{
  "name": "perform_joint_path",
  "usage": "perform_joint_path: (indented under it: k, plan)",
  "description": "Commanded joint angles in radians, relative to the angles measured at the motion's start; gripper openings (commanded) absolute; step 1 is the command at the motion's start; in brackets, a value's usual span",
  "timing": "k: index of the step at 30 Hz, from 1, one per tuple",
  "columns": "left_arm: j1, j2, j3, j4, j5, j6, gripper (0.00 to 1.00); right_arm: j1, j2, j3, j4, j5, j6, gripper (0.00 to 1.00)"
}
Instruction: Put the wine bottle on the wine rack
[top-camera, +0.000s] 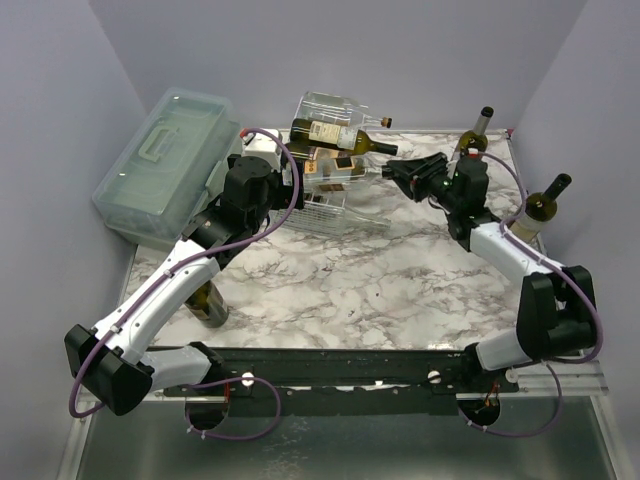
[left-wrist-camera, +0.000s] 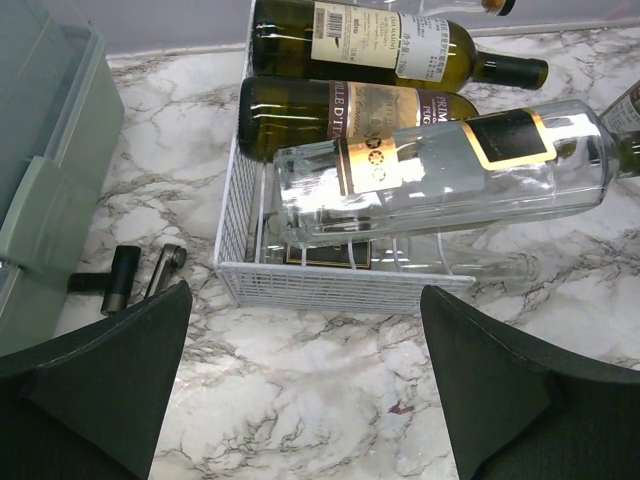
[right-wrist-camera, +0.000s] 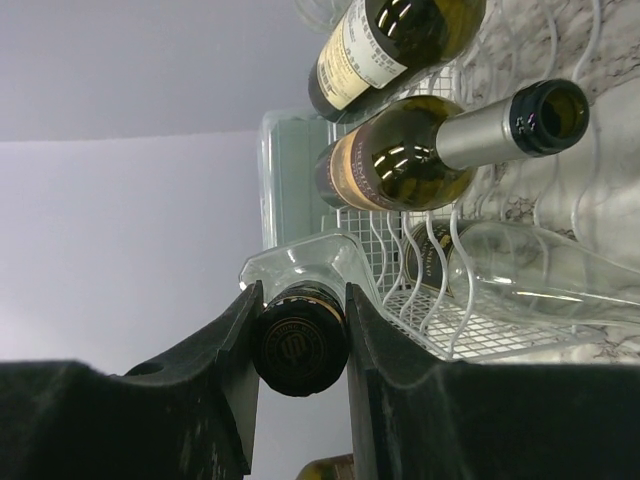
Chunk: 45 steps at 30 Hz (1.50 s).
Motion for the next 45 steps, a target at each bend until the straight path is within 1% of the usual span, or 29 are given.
perform_joint_path:
  k: [1, 6, 16, 21, 31, 35, 37, 40, 45]
  plan:
    - [-0.007, -0.005, -0.005, 0.015, -0.022, 0.009, 0.99, 0.056, 0.006, -0.003, 0.283, 0.088, 0.130, 0.01]
    - [-0.007, -0.007, -0.006, 0.017, -0.023, 0.008, 0.99, 0.100, 0.079, -0.007, 0.383, 0.107, 0.174, 0.01]
    - [-0.007, -0.004, -0.005, 0.016, -0.016, 0.006, 0.99, 0.157, 0.123, -0.044, 0.425, 0.174, 0.195, 0.01]
    - [-0.007, -0.011, -0.006, 0.017, -0.019, 0.008, 0.99, 0.167, 0.156, -0.093, 0.502, 0.193, 0.249, 0.01]
    - [-0.006, -0.009, -0.005, 0.017, -0.011, 0.003, 0.99, 0.185, 0.151, -0.184, 0.512, 0.253, 0.294, 0.01]
    - [-0.006, -0.005, -0.004, 0.016, -0.008, 0.004, 0.99, 0.193, 0.169, -0.195, 0.522, 0.257, 0.302, 0.11]
    - [-0.006, -0.003, -0.004, 0.016, -0.006, 0.003, 0.99, 0.196, 0.174, -0.195, 0.497, 0.250, 0.299, 0.18]
    - [-0.006, -0.003, -0.005, 0.016, -0.008, 0.002, 0.99, 0.199, 0.176, -0.209, 0.473, 0.254, 0.298, 0.33]
    - [-0.006, 0.002, -0.005, 0.016, -0.004, 0.003, 0.99, 0.201, 0.167, -0.220, 0.451, 0.256, 0.278, 0.41]
